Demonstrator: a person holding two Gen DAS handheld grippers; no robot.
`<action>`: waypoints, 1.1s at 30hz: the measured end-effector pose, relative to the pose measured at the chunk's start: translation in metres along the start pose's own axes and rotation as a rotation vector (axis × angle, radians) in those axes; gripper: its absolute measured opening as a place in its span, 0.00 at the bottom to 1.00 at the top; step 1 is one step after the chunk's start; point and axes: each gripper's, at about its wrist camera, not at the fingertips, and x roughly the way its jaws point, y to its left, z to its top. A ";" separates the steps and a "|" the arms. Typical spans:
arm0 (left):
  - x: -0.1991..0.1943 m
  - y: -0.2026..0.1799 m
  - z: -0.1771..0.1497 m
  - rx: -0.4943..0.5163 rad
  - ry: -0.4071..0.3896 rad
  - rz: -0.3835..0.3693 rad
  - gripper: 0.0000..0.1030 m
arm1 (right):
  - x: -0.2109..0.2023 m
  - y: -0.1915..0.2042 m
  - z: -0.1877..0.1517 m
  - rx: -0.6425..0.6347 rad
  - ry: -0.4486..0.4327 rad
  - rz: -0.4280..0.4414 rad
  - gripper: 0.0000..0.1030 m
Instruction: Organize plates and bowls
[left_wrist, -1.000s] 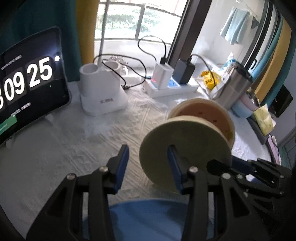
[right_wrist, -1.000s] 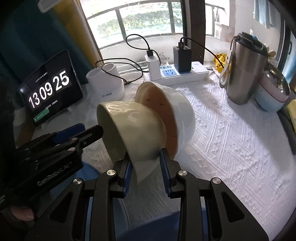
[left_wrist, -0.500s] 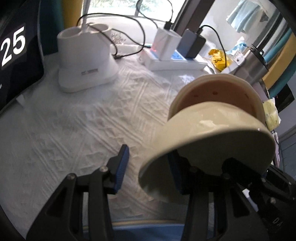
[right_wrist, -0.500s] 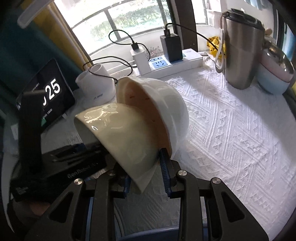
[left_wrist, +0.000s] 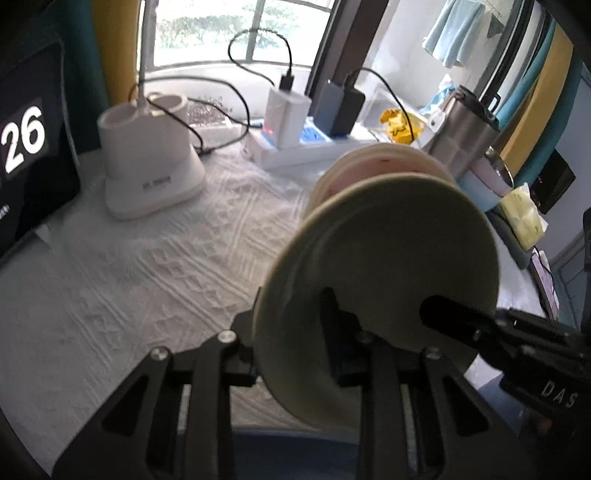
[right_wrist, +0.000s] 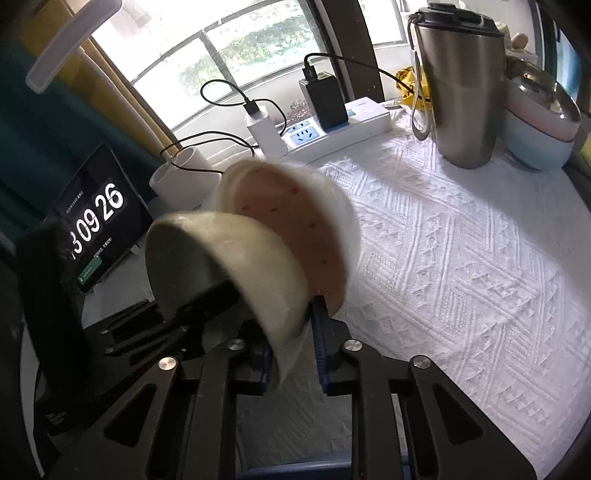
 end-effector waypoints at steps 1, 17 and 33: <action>-0.004 -0.001 0.001 -0.002 -0.012 0.000 0.27 | -0.001 0.001 -0.001 -0.005 -0.001 0.008 0.19; -0.049 -0.024 0.005 0.016 -0.106 0.021 0.26 | -0.032 -0.003 -0.002 -0.015 -0.065 0.090 0.17; -0.098 -0.065 0.001 0.059 -0.194 0.045 0.26 | -0.080 -0.016 -0.008 -0.009 -0.141 0.166 0.17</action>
